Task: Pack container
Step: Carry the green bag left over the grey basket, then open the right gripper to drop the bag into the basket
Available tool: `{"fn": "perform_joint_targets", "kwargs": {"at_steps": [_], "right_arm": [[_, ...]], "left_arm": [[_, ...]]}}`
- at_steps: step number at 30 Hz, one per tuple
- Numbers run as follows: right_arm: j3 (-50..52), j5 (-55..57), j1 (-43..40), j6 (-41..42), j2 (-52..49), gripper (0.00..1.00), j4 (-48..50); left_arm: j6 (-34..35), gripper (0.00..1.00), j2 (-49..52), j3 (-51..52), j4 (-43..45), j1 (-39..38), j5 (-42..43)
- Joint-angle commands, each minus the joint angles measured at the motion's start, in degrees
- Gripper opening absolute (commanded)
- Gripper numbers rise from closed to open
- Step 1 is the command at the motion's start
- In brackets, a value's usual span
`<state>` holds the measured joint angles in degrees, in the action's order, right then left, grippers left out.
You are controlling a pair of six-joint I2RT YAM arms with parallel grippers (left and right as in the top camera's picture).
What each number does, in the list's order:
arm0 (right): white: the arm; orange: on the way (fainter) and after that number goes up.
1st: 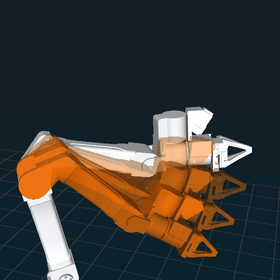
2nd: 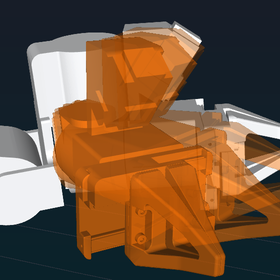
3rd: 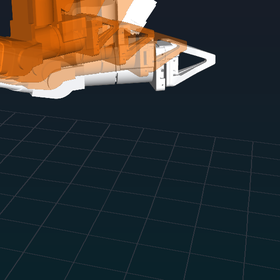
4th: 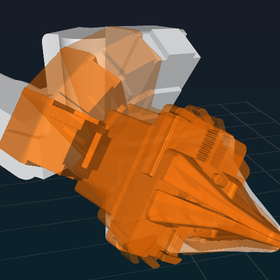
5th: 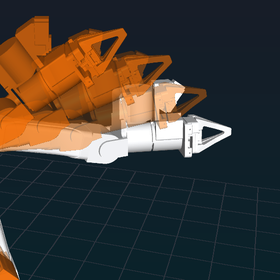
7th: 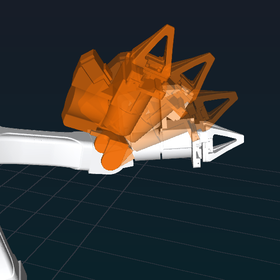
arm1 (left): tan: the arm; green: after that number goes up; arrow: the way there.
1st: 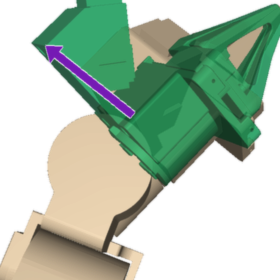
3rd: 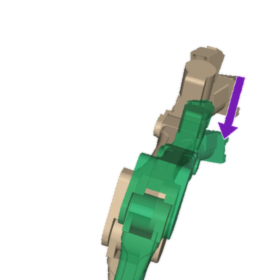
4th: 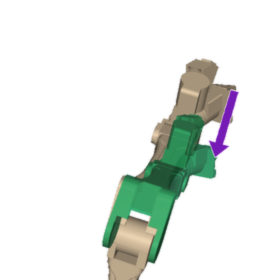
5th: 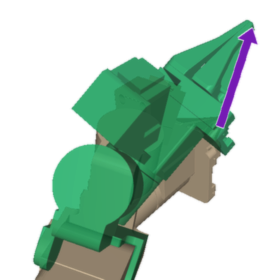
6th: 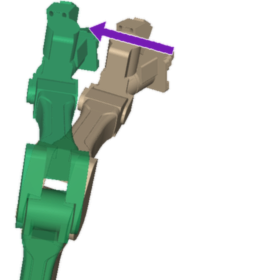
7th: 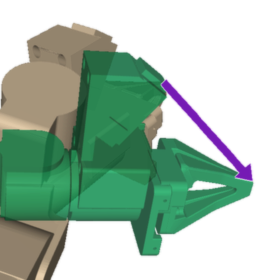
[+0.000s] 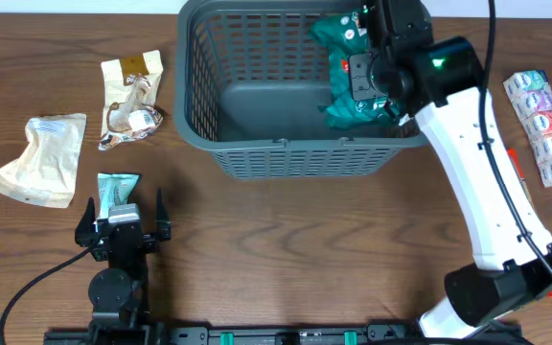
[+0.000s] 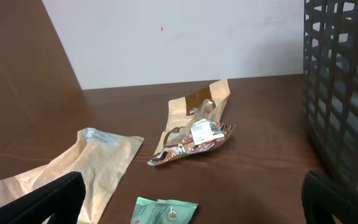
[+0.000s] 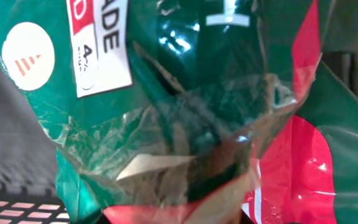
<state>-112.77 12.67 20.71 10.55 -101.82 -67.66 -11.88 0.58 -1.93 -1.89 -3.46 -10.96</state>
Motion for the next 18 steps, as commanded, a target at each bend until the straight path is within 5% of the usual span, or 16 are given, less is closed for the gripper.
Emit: {"fn": "perform_joint_targets", "kwargs": {"at_steps": [1,18], "right_arm": [[-2.0,1.8,0.2,2.8,0.7,0.01,1.0],[-1.8,0.4,0.2,4.8,-2.9,0.01,-0.7]], "left_arm": [[-0.3,0.99,-0.3,1.7,-1.0,0.3,-1.0],[-0.3,0.99,-0.3,1.7,-1.0,0.3,-1.0]]}}
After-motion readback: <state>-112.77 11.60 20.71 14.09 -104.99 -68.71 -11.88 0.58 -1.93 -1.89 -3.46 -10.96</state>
